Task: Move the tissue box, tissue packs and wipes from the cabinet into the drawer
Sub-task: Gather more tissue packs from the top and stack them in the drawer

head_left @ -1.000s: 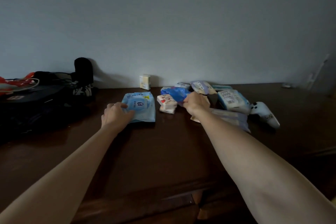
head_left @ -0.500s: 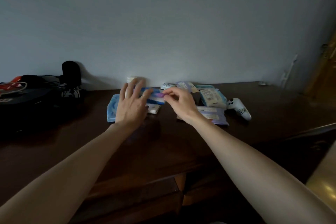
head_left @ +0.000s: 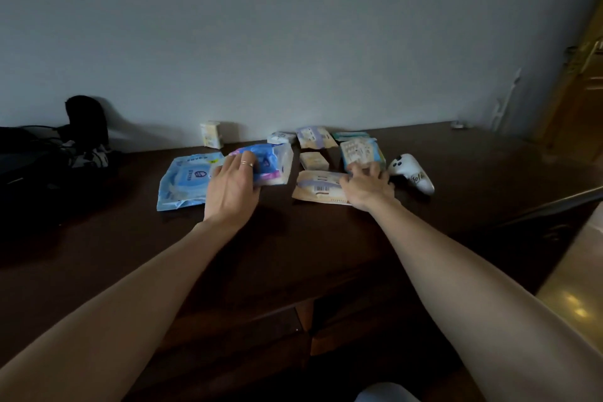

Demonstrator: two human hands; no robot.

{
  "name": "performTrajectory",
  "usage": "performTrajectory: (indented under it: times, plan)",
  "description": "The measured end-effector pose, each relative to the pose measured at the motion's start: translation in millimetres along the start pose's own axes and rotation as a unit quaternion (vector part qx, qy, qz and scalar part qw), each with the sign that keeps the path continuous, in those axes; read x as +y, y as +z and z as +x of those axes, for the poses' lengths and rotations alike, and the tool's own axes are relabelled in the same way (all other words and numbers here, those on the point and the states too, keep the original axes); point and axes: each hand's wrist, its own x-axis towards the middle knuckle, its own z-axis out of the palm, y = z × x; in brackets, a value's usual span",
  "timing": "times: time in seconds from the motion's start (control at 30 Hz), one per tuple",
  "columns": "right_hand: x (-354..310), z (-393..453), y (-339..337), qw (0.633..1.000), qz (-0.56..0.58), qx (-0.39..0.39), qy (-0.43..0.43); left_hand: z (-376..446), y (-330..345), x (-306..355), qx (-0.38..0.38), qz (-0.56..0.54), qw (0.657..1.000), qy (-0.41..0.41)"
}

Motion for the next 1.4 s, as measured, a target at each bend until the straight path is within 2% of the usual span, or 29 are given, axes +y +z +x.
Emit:
performTrajectory:
  times: [0.2, 0.37, 0.4, 0.5, 0.53, 0.57, 0.7, 0.73, 0.9, 1.07, 1.2, 1.27, 1.4]
  plan:
    - [-17, -15, 10, 0.998, -0.022, 0.002, -0.062, -4, -8, -7, 0.021, -0.080, 0.996, -0.039]
    - [-32, -38, 10, 0.997, -0.021, -0.030, -0.065, -14, -32, -12, 0.065, -0.094, 0.992, -0.050]
    - [-34, -42, 6, 0.998, -0.021, -0.009, -0.066, -18, -37, -11, 0.063, -0.090, 0.993, -0.044]
    - [-35, -49, -11, 0.986, -0.030, 0.150, -0.070, -26, -53, -7, 0.055, -0.085, 0.994, -0.038]
    - [-33, -49, -15, 0.983, -0.028, 0.173, -0.060, -29, -59, -5, 0.054, -0.084, 0.994, -0.038]
    - [-31, -49, -18, 0.986, -0.032, 0.160, -0.045, -32, -63, -3, 0.053, -0.081, 0.995, -0.038]
    - [-22, -51, -16, 0.999, 0.026, -0.017, 0.007, -42, -70, 2, 0.028, -0.070, 0.997, -0.027]
    - [-22, -51, -14, 0.999, 0.041, -0.029, 0.004, -44, -70, 3, 0.022, -0.065, 0.997, -0.021]
    - [-30, -41, -17, 0.994, 0.034, 0.101, -0.008, -44, -60, 6, 0.001, -0.048, 0.999, -0.020]
    - [-35, -8, -24, 0.998, 0.025, 0.051, -0.035, -33, -39, 11, -0.046, -0.044, 0.997, -0.047]
    - [-33, 12, -12, 1.000, 0.002, -0.019, -0.021, -36, -6, 14, -0.176, -0.026, 0.984, -0.001]
    - [-34, 15, 2, 0.999, -0.012, -0.008, -0.036, -33, 0, 12, -0.198, -0.012, 0.980, 0.010]
    - [-37, 12, 7, 0.998, -0.032, 0.026, -0.045, -33, -1, 13, -0.194, -0.004, 0.981, 0.011]
